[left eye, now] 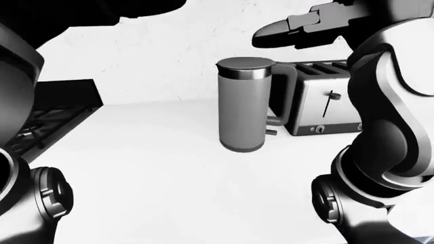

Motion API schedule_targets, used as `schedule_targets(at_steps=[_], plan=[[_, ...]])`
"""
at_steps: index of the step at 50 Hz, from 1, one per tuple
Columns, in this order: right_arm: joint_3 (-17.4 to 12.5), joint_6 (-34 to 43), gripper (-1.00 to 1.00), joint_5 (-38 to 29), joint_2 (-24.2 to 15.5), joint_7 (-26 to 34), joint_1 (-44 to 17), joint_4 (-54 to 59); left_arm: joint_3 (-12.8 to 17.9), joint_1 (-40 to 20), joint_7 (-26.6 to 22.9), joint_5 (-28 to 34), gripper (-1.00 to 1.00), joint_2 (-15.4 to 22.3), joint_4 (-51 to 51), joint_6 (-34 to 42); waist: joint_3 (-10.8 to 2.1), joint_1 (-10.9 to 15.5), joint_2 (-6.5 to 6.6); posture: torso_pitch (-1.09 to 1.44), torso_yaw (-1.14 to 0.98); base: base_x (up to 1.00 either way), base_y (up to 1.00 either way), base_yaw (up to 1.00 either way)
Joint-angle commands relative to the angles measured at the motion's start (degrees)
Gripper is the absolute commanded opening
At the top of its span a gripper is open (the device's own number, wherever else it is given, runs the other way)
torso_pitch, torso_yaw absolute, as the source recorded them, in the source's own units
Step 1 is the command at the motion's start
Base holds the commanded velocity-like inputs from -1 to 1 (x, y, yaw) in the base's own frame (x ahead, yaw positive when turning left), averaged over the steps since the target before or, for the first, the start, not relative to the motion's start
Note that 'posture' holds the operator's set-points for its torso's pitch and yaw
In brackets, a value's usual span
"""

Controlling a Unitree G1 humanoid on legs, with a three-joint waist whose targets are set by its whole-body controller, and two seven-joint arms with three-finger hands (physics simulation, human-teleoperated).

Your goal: Press the button to open the lid of the electric kettle.

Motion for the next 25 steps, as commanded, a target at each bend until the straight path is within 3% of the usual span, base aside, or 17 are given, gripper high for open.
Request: schedule_targets(at_steps=[1,7,16,25], plan=[[-0.2,-1.2,1.00,-0.3,-0.3,-0.2,-1.5,0.0,0.7,-1.3,-0.2,1.0,1.00,0.3,0.6,-0.8,-0.40,0.1,0.10,-0.54,0.00,0.00,0.00,0.00],[-0.5,-1.3,1.00,-0.4,-0.1,0.0,-1.4,0.2,1.1,-1.2,-1.4,1.7,1.00,-0.1,-0.3,-1.6,-1.95,0.6,-0.07,-0.58,0.00,0.00,0.00,0.00],[-1.2,-3.2,1.00,-0.3,-0.7,0.2,-0.6,2.3,0.7,-0.7,-2.1,2.5,1.00,-0.3,-0.4,-2.1,-2.55,1.1,-0.21,-0.58,0.00,0.00,0.00,0.00],[-4.7,-12.2,1.00,1.5,-6.5,1.3,-0.7,15.5,0.6,-0.2,-2.6,4.4,1.00,-1.0,-1.0,-2.1,-2.75,1.3,-0.38,-0.58,0.00,0.00,0.00,0.00]])
